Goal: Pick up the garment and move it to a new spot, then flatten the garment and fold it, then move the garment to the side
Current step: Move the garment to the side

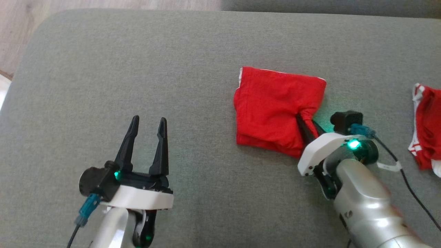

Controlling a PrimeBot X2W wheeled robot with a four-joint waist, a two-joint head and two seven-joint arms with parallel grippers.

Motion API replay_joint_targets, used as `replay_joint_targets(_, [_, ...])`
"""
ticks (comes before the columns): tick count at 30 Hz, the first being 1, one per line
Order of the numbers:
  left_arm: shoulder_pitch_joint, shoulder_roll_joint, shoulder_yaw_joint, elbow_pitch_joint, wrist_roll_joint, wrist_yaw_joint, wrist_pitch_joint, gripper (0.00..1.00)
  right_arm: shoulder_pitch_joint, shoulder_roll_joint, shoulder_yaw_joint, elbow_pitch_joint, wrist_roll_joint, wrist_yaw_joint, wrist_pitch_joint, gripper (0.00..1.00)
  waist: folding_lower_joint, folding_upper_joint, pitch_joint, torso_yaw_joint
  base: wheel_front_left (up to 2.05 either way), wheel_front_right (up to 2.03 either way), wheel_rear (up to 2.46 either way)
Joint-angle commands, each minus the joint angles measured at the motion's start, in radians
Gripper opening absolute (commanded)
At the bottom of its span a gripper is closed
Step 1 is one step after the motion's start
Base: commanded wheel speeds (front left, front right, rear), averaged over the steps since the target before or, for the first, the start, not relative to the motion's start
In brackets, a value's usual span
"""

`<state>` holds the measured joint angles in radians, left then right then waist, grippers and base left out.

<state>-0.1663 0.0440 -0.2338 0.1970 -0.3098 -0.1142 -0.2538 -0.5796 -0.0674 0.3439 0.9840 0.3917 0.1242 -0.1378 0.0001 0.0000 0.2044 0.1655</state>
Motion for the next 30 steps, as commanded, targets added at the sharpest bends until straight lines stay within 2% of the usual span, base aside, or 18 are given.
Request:
replay_joint_targets(1, [-0.032,0.006,0.029,-0.027,-0.007,0.003,-0.008,1.0,-0.017,0.017,0.029,0.001,-0.02,0.007,-0.02,0.0,-0.0001,0.0,-0.005,-0.011,0.0,0.0,0.0])
replay_joint_targets(5, [-0.031,0.006,0.034,-0.03,-0.004,0.003,-0.008,1.0,-0.054,0.017,0.031,0.03,-0.109,0.007,-0.072,0.0,-0.0001,0.0,-0.019,-0.044,0.0,0.0,0.0])
replay_joint_targets(11, [-0.025,0.006,0.043,-0.042,0.002,0.004,-0.008,1.0,-0.084,0.016,-0.011,0.028,-0.325,0.007,-0.106,0.0,-0.0001,0.0,-0.045,-0.111,0.0,0.0,0.0])
replay_joint_targets(15, [-0.024,0.006,0.041,-0.051,0.002,0.004,-0.008,1.0,-0.084,-0.015,-0.032,-0.008,-0.436,0.007,-0.109,0.0,-0.0001,0.0,-0.061,-0.159,0.0,0.0,0.0])
replay_joint_targets(17, [-0.024,0.006,0.04,-0.054,0.002,0.004,-0.008,1.0,-0.085,-0.028,-0.031,-0.019,-0.455,0.007,-0.105,0.0,-0.0001,0.0,-0.065,-0.171,0.0,0.0,0.0])
replay_joint_targets(23, [-0.032,0.006,0.029,-0.068,-0.001,0.008,-0.008,1.0,-0.103,-0.152,0.019,-0.096,-0.479,0.007,-0.049,0.0,-0.0001,0.0,-0.067,-0.24,0.0,0.0,0.0])
replay_joint_targets(30, [-0.061,0.006,-0.004,-0.082,-0.002,0.009,-0.008,1.0,-0.118,-0.367,0.153,-0.188,-0.373,0.007,0.048,0.0,-0.0001,0.0,-0.034,-0.293,0.0,0.0,0.0])
